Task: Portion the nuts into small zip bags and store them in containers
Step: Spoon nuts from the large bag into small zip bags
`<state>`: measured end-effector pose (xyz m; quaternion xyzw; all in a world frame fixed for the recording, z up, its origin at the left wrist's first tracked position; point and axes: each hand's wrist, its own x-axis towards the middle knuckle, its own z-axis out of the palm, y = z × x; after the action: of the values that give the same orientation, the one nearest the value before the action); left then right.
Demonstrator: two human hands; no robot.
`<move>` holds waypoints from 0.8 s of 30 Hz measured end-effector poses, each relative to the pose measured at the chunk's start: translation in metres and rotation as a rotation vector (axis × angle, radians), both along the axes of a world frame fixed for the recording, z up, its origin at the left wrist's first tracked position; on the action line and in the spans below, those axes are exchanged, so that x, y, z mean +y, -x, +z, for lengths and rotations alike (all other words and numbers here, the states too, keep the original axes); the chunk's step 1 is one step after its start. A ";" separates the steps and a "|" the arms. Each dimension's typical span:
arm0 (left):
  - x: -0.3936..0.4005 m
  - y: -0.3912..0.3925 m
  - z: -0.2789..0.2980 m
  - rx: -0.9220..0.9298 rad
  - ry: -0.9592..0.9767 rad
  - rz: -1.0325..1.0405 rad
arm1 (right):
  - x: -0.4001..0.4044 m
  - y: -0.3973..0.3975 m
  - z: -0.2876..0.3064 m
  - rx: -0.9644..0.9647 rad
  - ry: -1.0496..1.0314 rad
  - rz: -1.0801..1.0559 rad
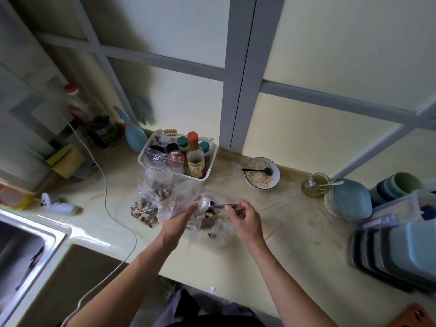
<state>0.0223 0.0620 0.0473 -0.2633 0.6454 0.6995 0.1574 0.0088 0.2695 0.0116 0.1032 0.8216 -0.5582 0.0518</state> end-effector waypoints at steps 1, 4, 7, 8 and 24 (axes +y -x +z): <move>-0.002 0.000 -0.002 -0.002 -0.011 -0.017 | -0.008 0.002 0.003 0.005 0.023 -0.005; -0.007 -0.002 -0.011 -0.047 -0.021 -0.056 | -0.030 0.003 -0.004 -0.041 -0.051 0.071; -0.012 -0.006 -0.012 -0.069 -0.027 -0.113 | -0.043 -0.001 -0.020 -0.069 -0.176 0.146; -0.013 -0.007 -0.011 -0.074 -0.031 -0.116 | -0.043 -0.002 -0.025 -0.078 -0.225 0.153; -0.031 0.019 -0.001 -0.043 -0.001 -0.157 | -0.040 0.014 0.015 -0.038 -0.522 0.131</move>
<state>0.0038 0.0306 0.0459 -0.2269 0.6603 0.6794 0.2256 -0.0056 0.2292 0.0265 0.0701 0.9416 -0.3206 0.0749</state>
